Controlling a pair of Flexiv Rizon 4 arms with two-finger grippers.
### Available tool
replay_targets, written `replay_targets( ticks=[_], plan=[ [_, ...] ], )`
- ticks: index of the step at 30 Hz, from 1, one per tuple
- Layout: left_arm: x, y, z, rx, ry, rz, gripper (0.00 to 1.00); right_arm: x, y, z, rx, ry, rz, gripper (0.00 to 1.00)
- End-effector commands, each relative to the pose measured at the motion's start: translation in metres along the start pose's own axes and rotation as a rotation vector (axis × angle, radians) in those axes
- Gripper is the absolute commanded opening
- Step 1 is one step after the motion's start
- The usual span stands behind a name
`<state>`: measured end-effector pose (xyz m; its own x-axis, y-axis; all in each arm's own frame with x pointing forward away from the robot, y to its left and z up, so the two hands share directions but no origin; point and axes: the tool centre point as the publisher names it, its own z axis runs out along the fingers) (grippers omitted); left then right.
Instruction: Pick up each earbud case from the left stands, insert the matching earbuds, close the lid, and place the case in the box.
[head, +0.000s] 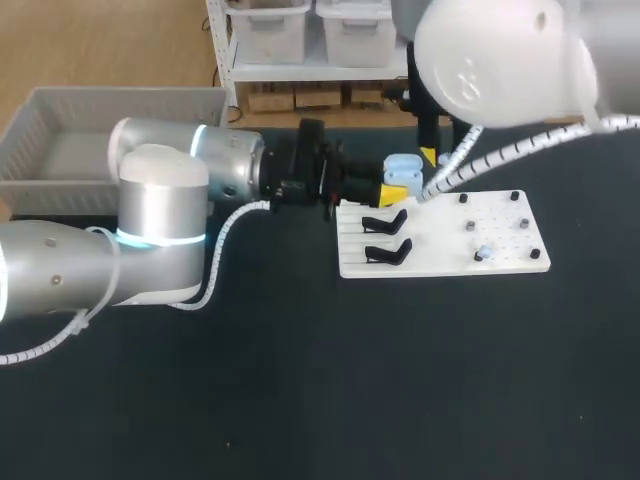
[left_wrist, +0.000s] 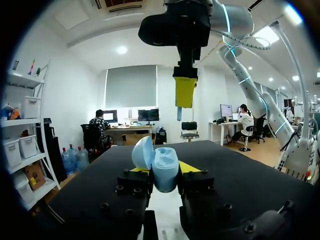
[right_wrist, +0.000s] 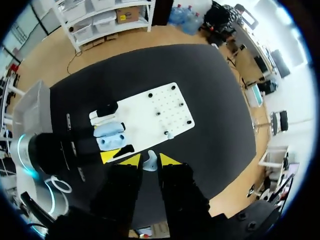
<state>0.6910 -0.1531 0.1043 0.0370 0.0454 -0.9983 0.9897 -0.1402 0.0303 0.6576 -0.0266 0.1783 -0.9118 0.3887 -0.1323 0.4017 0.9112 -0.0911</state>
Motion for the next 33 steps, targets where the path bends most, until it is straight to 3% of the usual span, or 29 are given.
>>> replay_targets(
  ticks=[1,22,33],
  plan=[
    [0.004,0.004,0.002,0.017,-0.002,-0.002,0.00,-0.003,0.003,0.002,-0.011,0.011,0.040,0.00],
    [0.003,0.003,0.003,0.040,-0.012,-0.008,0.00,0.001,0.007,0.006,-0.014,0.007,0.046,0.00],
    [0.005,0.003,0.004,0.046,-0.010,0.000,0.00,-0.004,0.029,0.006,-0.007,0.074,0.273,0.00]
  ],
)
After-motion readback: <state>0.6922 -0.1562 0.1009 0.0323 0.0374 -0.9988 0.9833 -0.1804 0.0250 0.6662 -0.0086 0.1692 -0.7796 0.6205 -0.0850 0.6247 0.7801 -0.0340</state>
